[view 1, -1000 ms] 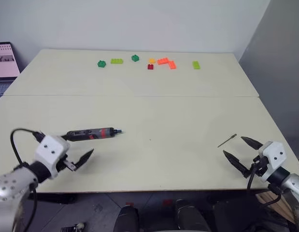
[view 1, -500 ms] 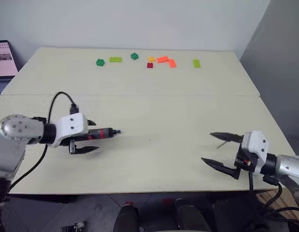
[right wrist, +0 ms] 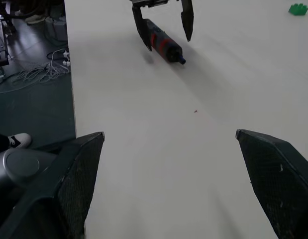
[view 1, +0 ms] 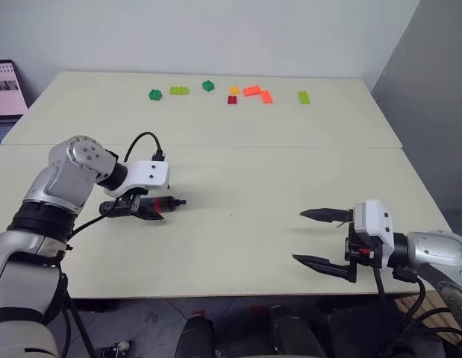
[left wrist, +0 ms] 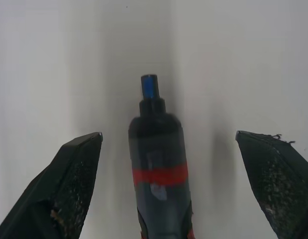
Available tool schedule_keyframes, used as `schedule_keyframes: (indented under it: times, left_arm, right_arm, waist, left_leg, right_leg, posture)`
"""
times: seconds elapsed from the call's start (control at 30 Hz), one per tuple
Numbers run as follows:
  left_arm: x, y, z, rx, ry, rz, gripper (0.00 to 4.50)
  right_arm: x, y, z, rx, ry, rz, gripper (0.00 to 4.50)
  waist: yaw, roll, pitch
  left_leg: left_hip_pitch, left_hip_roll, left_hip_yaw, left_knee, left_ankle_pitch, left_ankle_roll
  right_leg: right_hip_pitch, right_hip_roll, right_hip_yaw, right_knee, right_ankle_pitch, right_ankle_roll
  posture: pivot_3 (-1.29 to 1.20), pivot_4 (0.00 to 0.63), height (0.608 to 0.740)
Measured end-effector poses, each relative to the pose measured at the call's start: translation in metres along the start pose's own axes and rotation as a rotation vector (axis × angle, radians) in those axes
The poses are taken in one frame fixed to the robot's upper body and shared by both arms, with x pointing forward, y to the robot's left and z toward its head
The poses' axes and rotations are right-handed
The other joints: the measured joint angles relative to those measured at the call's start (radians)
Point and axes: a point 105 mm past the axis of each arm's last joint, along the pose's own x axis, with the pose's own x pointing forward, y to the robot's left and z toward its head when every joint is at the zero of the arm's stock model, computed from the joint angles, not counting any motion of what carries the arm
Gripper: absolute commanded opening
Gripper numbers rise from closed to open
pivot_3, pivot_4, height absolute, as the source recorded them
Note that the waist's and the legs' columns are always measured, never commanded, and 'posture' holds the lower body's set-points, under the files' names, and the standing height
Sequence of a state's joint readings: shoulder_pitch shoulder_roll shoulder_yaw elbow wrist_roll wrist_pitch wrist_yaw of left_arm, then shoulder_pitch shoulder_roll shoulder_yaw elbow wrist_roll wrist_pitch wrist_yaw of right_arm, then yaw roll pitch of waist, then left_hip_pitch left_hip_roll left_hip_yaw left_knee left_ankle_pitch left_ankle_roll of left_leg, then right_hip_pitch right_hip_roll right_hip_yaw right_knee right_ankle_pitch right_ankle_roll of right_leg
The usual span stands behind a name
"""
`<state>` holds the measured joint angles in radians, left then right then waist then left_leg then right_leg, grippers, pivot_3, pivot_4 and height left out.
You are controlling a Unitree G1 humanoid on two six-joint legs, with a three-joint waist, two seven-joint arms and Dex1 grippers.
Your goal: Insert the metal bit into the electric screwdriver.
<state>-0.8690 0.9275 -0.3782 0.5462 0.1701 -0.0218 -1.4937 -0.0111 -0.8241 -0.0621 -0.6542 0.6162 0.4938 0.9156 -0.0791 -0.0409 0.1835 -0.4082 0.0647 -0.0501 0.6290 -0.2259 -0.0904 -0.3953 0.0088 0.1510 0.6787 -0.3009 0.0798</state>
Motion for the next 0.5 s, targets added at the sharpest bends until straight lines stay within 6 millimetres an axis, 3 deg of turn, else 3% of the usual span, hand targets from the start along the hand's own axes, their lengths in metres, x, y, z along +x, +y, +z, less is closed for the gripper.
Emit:
schedule_keyframes:
  times: [0.17,0.5]
  left_arm:
    - [0.01,0.011,0.003,0.02,0.029,0.001,4.5]
    - [0.022,0.01,0.005,-0.057,0.014,-0.047,4.5]
  right_arm:
    - [0.004,-0.003,0.01,-0.019,-0.026,-0.004,4.46]
    - [0.005,-0.002,0.009,0.012,-0.019,-0.001,4.46]
  waist:
    - [0.005,0.0,0.0]
    - [0.008,0.0,0.0]
  left_leg:
    - [-0.001,0.0,-0.002,0.0,0.0,0.0]
    - [-0.002,0.0,-0.003,0.001,0.0,0.0]
  right_leg:
    - [0.0,0.0,-0.002,0.0,0.0,0.0]
    - [0.0,0.0,-0.003,0.001,0.001,-0.002]
  posture:
    - [0.0,0.15,0.74]
    - [0.0,0.15,0.74]
